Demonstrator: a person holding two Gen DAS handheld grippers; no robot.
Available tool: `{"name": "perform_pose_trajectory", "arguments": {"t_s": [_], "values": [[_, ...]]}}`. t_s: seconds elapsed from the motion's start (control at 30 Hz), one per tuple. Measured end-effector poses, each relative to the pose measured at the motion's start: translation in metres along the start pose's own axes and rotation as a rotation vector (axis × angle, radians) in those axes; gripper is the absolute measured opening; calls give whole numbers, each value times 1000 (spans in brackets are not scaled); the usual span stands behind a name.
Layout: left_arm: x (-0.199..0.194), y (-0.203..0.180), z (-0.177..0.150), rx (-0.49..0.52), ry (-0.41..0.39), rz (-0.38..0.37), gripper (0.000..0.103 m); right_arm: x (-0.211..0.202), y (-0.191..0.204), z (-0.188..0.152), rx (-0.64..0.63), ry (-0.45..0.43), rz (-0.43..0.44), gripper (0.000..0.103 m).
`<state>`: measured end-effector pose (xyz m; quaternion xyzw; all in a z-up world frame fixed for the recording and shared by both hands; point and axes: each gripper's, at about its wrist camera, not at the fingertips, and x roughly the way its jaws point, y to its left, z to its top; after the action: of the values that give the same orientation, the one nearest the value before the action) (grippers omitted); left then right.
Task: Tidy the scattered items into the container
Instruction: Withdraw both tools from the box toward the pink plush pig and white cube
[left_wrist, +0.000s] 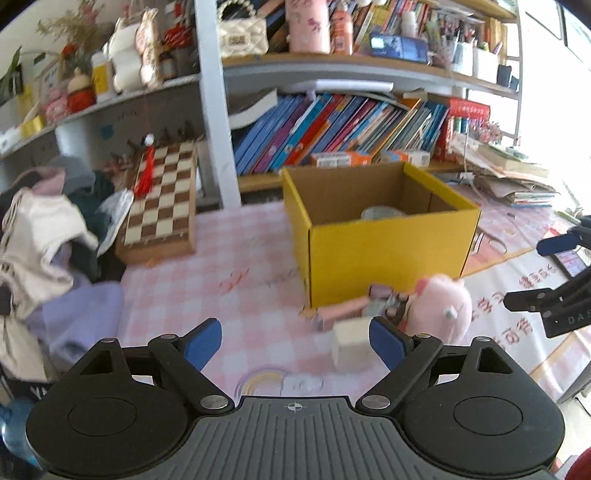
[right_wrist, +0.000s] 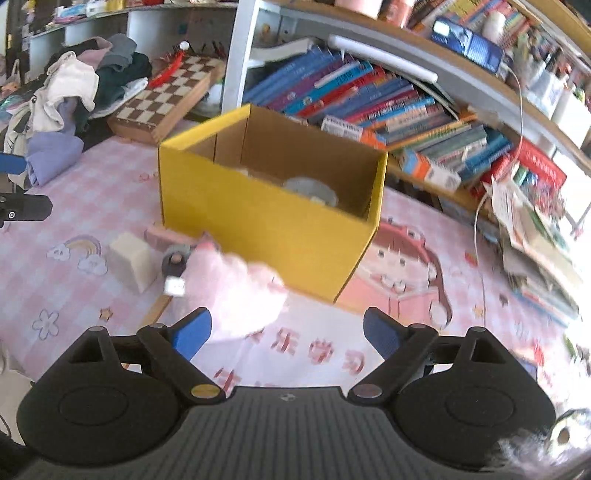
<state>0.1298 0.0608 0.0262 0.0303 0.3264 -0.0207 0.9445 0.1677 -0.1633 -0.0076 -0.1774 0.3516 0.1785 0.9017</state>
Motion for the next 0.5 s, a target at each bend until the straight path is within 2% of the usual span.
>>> {"name": "perform_pose_trajectory", "arguments": {"t_s": [0.3,0.5], "values": [[0,-5,-24,0,58,-32,89,2,33,-25,5,49,9,91],[2,-15,-31,8,66,-47,89,4,49,-30,55,53,26,92]]}}
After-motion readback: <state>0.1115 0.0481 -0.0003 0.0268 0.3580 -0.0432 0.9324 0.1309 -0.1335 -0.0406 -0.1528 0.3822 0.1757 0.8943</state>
